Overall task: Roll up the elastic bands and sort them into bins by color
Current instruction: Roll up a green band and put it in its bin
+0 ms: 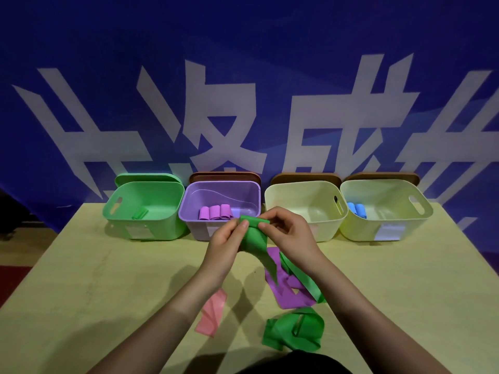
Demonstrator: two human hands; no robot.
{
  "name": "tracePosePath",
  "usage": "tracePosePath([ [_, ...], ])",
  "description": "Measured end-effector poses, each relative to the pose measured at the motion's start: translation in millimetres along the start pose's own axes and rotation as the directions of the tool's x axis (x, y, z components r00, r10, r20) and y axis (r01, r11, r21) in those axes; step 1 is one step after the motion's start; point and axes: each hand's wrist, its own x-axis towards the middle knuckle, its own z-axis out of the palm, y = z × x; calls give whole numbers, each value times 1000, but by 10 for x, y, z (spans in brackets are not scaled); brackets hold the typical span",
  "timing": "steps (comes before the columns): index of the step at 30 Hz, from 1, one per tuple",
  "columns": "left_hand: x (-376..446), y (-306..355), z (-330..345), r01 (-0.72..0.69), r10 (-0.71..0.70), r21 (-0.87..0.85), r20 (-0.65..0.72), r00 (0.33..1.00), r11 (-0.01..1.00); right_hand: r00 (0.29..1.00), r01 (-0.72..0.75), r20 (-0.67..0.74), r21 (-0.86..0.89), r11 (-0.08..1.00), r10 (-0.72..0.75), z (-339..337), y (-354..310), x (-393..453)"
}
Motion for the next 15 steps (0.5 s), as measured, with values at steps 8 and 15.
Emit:
tracePosePath([
  [8, -90, -42, 24, -74, 74, 16, 48, 996, 997, 999, -32, 15, 94, 995, 31, 28, 82, -82],
  [15, -101, -67, -11, -34, 34, -104, 0, 999, 994, 1000, 14, 6, 64, 998, -15, 96, 45, -102],
])
